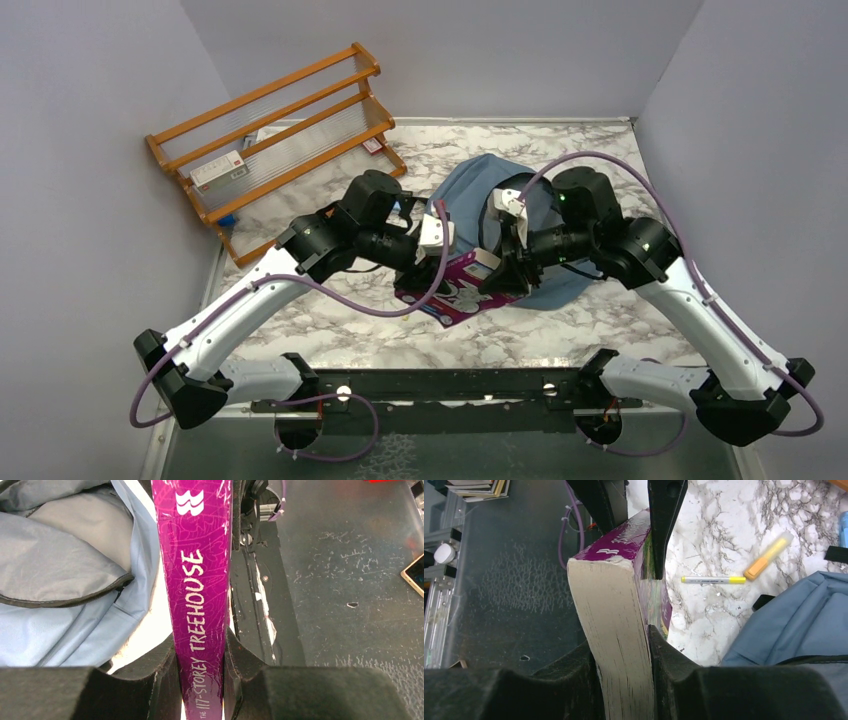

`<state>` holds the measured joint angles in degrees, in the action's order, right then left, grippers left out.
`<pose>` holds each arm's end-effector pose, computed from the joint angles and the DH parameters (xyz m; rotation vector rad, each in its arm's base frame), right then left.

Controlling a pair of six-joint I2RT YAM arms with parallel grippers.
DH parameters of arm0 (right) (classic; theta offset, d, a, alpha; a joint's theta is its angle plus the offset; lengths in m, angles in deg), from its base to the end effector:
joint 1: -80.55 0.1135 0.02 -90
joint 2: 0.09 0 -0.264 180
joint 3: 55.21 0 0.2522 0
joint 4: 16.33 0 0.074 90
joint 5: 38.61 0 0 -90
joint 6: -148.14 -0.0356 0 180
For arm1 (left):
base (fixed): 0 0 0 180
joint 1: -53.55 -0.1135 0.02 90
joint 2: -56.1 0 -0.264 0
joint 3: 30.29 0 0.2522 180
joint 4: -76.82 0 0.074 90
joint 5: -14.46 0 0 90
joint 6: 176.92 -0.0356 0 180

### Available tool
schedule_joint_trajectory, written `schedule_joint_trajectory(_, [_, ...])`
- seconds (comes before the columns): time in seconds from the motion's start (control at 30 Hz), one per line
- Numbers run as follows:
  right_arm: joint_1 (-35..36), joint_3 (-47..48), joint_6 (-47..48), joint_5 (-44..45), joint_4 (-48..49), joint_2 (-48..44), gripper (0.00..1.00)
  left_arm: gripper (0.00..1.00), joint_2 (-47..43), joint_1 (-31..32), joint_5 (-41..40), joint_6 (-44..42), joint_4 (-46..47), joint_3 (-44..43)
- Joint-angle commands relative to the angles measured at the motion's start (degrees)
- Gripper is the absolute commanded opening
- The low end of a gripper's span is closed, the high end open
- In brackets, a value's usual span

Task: Pack the student bag
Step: Pick up the book from the center of the board, then place the book in the student bag.

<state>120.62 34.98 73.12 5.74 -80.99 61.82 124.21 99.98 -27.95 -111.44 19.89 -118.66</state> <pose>0.1347 0.1466 0.4072 -1.3997 1.6961 1.1198 0.1442 -0.1897 0.3873 1.6232 1.4635 -1.1274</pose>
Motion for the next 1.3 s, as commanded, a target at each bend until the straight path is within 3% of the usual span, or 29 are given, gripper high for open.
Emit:
schedule_joint_trajectory(0.0, [0.00,0.99,-2.03,0.94,0.20,-3.11,0.01,0.00,-0.39,0.40,1.34,-1.40,2.22,-0.76])
schedule_joint_trajectory(0.07, [0.01,1.18,-2.26,1.57,0.74,-4.11,0.01,0.01,-0.59,0.37,0.61,-1.58,2.20,-0.71])
schedule_joint_trajectory(0.17, [0.01,0.99,-3.52,3.11,2.48,-5.61,0.01,0.31,-1.15,0.35,-1.11,-0.98,2.68,-0.65])
schedule_joint_trajectory(0.27, [0.02,0.18,-5.92,5.43,5.50,-6.97,0.01,0.44,-2.28,0.36,-1.62,0.27,4.40,0.03])
schedule_joint_trajectory(0.33, [0.00,-0.88,-8.10,6.84,8.22,-8.16,0.01,0.68,-3.48,0.36,-1.90,1.70,6.47,1.36])
schedule_joint_trajectory(0.53, [0.00,-4.75,-14.47,14.36,13.12,-11.84,0.01,0.85,-8.41,0.39,-9.28,6.59,12.78,5.88])
schedule_joint_trajectory(0.57, [0.00,-5.57,-16.17,16.76,13.70,-12.60,0.00,0.97,-9.50,0.41,-12.01,7.73,14.25,6.81])
schedule_joint_trajectory(0.63, [0.04,-7.23,-19.97,22.56,14.89,-14.15,0.01,0.99,-12.17,0.34,-19.55,10.60,18.22,9.11])
schedule_joint_trajectory(0.7, [0.05,-8.92,-25.20,30.15,17.11,-16.00,0.01,0.99,-14.87,0.34,-31.99,15.52,23.63,12.59])
schedule_joint_trajectory(0.77, [0.00,-10.34,-33.57,39.96,18.51,-18.07,0.01,0.99,-17.01,0.41,-45.17,20.52,28.13,16.36])
schedule_joint_trajectory(0.83, [0.01,-11.64,-42.81,49.43,18.72,-19.44,0.01,0.99,-18.15,0.38,-52.77,23.08,30.43,19.22])
schedule_joint_trajectory(0.97, [0.00,-11.07,-62.33,63.83,13.10,-19.90,0.01,0.99,-18.05,0.40,-55.57,27.64,31.65,20.62])
schedule_joint_trajectory(1.07, [0.00,-10.79,-71.07,68.99,11.65,-19.66,0.01,0.99,-17.46,0.41,-54.57,29.95,32.58,20.88])
schedule_joint_trajectory(1.27, [0.01,-7.19,-99.56,81.85,-1.86,-19.15,0.01,0.99,-14.76,0.41,-54.78,32.77,33.62,20.66])
